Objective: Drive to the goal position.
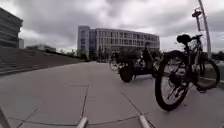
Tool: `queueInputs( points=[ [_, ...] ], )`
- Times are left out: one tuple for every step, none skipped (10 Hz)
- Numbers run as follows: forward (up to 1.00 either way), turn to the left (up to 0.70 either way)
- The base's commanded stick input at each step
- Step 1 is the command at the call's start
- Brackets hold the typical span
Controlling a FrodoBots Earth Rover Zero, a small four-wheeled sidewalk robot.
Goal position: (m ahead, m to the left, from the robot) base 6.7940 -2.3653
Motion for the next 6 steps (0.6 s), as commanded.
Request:
queueInputs(
  points=[
    [0.5, 0.01],
    [0.5, 0.01],
    [0.5, 0.01],
    [0.5, 0.01],
    [0.5, 0.01],
    [0.5, 0.01]
  ],
)
